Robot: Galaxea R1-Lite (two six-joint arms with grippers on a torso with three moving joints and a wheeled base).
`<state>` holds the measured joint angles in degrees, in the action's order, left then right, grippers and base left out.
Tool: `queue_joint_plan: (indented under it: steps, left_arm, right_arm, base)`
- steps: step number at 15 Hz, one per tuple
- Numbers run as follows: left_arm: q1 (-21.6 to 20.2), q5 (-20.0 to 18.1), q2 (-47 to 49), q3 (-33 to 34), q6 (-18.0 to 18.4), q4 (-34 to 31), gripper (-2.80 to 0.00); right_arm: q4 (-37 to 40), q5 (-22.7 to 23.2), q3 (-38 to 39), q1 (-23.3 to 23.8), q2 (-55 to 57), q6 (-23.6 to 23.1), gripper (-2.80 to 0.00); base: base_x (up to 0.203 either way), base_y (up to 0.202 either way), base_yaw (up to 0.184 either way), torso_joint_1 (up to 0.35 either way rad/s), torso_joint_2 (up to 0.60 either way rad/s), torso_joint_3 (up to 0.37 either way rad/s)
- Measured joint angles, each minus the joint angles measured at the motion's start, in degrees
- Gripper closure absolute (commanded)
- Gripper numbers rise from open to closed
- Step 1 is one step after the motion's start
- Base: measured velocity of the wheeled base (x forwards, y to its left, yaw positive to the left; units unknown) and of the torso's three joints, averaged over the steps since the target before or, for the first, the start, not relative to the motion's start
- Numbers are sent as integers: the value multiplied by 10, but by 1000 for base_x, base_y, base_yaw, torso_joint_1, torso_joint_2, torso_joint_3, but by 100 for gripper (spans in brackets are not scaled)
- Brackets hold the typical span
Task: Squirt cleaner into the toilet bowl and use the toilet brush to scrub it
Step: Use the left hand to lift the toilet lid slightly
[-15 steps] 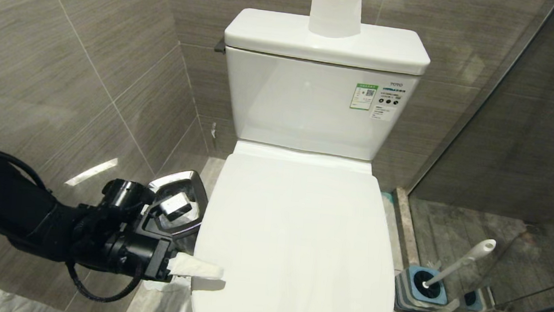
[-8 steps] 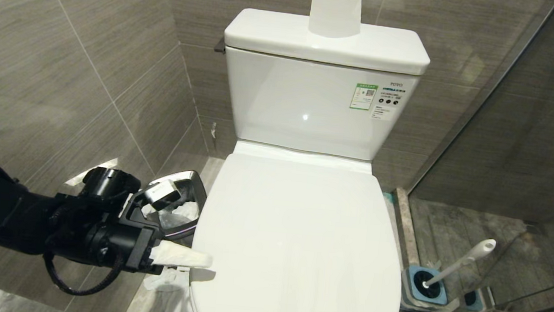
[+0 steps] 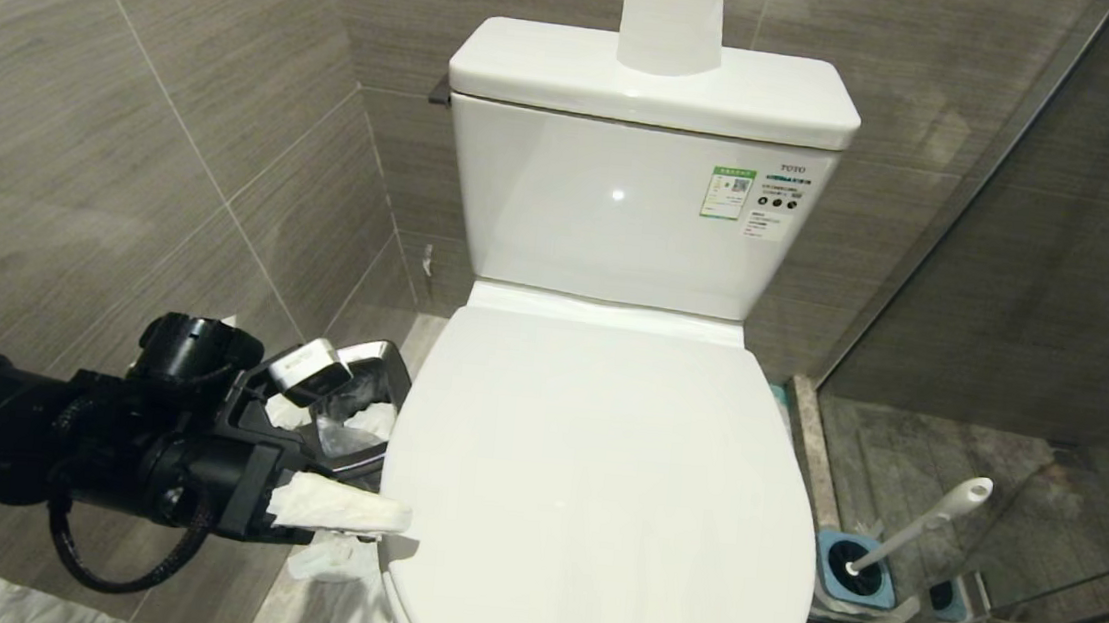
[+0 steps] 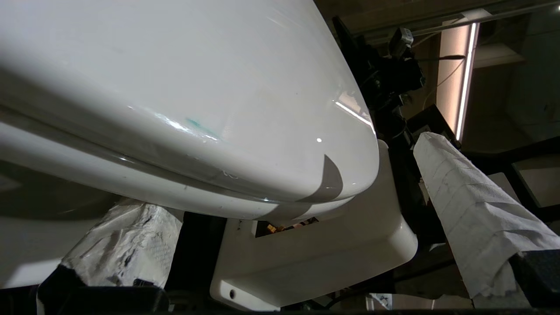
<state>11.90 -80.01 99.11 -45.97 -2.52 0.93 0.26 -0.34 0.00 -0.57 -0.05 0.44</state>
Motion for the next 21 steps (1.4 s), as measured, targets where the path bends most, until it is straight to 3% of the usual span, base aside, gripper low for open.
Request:
queue_joint_plan:
  steps: [2, 5, 13, 21]
  left_arm:
    - [1, -3, -11, -2, -5, -3, -280]
    - [0, -29, -30, -11, -44, -5, -280]
    - [-21, -31, -51, -51, -54, -7, -280]
    - [-26, -29, -57, -118, -114, -2, -280]
  right_arm:
    - [0, 0, 0, 0, 0, 0, 0]
    - [0, 0, 0, 0, 0, 0, 0]
    - [0, 0, 0, 0, 0, 0, 0]
    - [0, 0, 0, 0, 0, 0, 0]
  base:
    - [0, 0, 0, 0, 0, 0]
    - [0, 0, 0, 0, 0, 0]
    - [0, 0, 0, 0, 0, 0]
    - [0, 0, 0, 0, 0, 0]
